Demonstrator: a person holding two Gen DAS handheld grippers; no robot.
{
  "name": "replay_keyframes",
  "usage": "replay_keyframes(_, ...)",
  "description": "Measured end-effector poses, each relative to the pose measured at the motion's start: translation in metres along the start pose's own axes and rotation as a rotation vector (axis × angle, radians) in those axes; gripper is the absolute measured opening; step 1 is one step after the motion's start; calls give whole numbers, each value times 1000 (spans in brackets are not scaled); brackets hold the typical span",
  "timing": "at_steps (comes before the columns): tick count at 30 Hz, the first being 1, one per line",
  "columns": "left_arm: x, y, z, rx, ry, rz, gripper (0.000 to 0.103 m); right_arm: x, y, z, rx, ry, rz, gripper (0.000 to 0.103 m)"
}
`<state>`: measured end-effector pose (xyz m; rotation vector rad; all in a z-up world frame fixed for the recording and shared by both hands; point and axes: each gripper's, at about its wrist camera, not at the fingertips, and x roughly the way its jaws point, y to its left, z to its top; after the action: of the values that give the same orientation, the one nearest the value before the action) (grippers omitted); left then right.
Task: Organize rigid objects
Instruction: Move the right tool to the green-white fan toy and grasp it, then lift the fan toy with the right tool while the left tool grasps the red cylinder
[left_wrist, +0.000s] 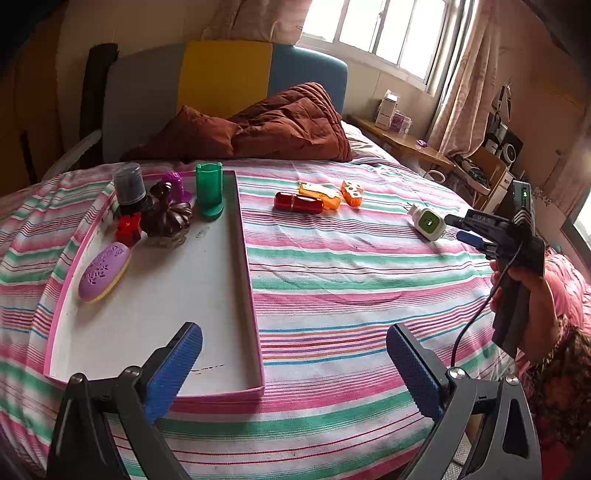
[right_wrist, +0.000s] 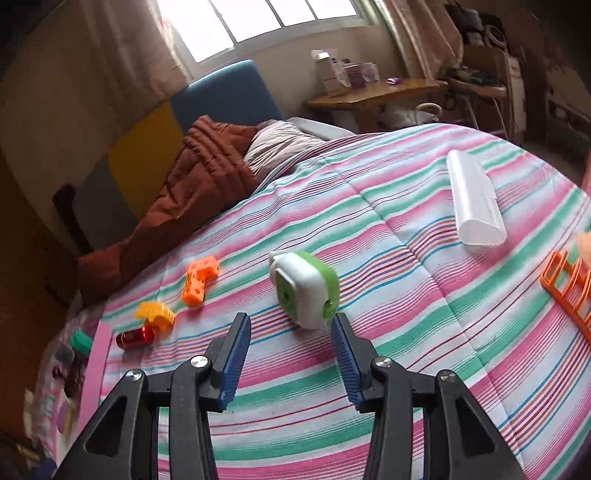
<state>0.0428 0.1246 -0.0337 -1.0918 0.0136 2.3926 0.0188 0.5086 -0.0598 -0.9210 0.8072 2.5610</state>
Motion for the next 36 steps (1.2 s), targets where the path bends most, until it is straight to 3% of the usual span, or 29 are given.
replay_keyframes(5, 1, -3, -1, 8, 13, 2, 101, 18, -20, 40, 131, -10, -42, 45)
replay_keyframes(10, -2, -1, -1, 7, 10, 13, 101, 61, -28, 62, 143, 129, -165, 46)
replay_keyframes(15, 1, 3, 0, -11, 13, 10, 101, 59, 14, 35, -36, 156, -51, 46)
replay_keyframes(18, 2, 1, -1, -3, 18, 5, 101, 51, 43, 10, -159, 170, -26, 47)
replay_keyframes(24, 1, 4, 1, -17, 11, 3, 101, 25, 42, -7, -152, 88, 77, 51)
replay_keyframes(30, 3, -4, 4, -5, 21, -7, 101, 41, 59, -13, -349, 123, -5, 56)
replay_keyframes(36, 6, -16, 18, 20, 18, -12, 101, 70, 54, -19, -333, 159, -33, 55)
